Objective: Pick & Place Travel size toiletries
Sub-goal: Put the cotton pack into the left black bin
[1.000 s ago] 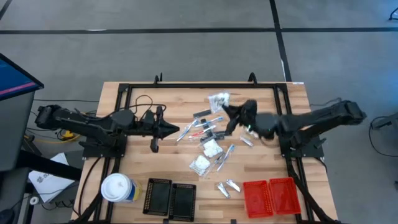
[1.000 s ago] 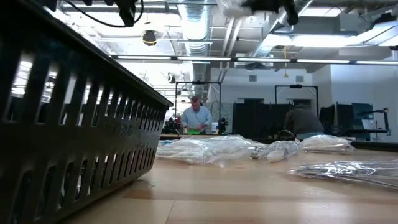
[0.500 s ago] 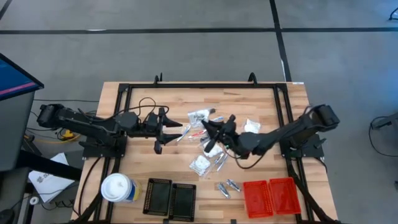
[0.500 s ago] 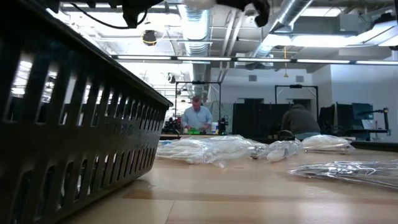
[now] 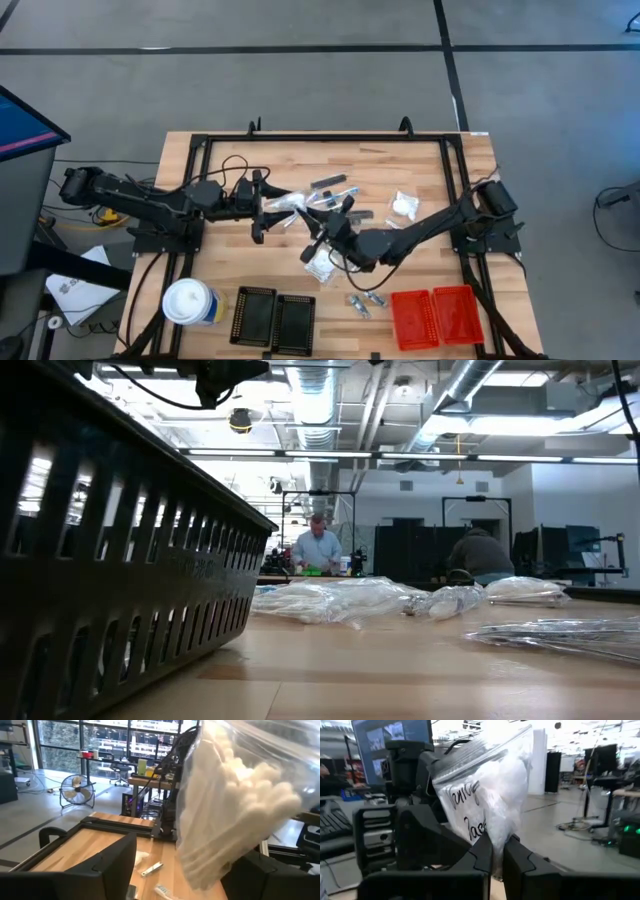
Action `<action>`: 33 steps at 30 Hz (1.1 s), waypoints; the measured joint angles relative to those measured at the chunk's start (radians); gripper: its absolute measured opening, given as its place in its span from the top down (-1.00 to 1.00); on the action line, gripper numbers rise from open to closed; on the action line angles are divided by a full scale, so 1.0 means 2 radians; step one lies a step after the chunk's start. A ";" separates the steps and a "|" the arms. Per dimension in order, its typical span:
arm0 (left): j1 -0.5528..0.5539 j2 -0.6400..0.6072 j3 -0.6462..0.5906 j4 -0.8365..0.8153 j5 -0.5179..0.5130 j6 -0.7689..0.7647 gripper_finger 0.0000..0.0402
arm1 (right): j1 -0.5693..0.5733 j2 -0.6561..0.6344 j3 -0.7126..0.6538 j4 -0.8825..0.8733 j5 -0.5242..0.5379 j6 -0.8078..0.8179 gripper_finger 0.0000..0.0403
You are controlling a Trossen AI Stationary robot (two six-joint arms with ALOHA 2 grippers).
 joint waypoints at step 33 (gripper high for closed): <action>-0.011 -0.053 0.000 -0.065 0.153 -0.029 0.94 | 0.043 -0.099 0.004 -0.177 -0.006 0.037 0.25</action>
